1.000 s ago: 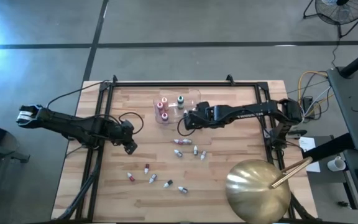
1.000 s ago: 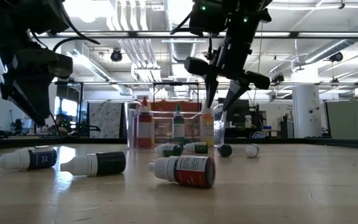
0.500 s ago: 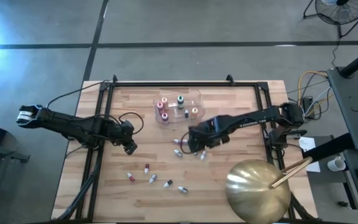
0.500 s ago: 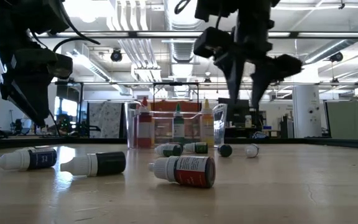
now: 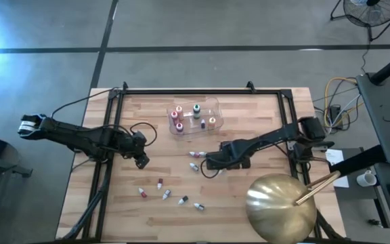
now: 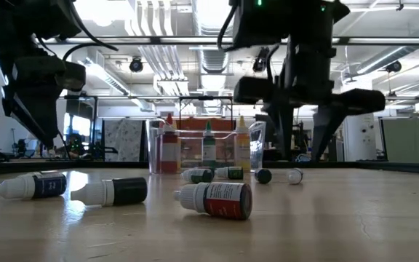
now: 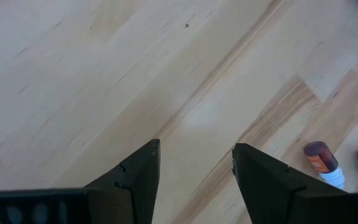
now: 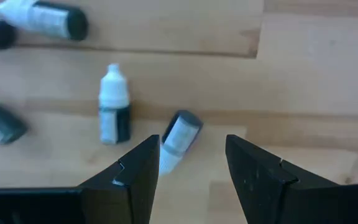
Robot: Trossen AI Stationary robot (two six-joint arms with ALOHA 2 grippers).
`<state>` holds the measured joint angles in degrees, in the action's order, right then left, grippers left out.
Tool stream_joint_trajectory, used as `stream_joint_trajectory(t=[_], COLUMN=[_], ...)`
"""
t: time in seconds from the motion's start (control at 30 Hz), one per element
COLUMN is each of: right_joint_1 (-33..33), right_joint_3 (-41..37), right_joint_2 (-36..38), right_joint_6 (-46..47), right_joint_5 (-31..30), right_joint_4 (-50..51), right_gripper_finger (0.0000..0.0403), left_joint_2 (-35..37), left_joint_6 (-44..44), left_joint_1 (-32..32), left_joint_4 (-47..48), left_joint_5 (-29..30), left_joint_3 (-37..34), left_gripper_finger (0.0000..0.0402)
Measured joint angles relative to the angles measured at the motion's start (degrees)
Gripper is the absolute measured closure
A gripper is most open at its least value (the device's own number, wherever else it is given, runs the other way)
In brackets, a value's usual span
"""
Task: Pick & Place food coloring
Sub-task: Put the small purple food coloring bottle in the transparent bin
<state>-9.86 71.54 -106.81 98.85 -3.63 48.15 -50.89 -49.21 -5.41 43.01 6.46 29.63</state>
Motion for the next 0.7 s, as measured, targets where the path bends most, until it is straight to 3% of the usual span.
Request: stream_joint_trajectory(t=[0.4, 0.53, 0.7], right_joint_1=[0.16, 0.14, 0.35], right_joint_3=[-0.08, -0.17, -0.41], right_joint_2=[-5.24, -5.14, -3.89], right_joint_6=[-2.64, -3.39, -7.59], right_joint_5=[3.55, 3.17, -0.62], right_joint_4=[-3.88, -3.52, -4.22], right_gripper_finger=[0.0233, 0.0267, 0.0338], left_joint_2=[0.0, 0.0, 0.0], left_joint_6=[-0.15, -0.17, -0.19], left_joint_1=[-0.01, 0.0, 0.0], left_joint_4=[-0.25, -0.25, -0.28], left_joint_5=[-0.01, -0.02, -0.02], left_joint_3=[0.0, 0.0, 0.0], left_gripper_finger=[0.0227, 0.0227, 0.0227])
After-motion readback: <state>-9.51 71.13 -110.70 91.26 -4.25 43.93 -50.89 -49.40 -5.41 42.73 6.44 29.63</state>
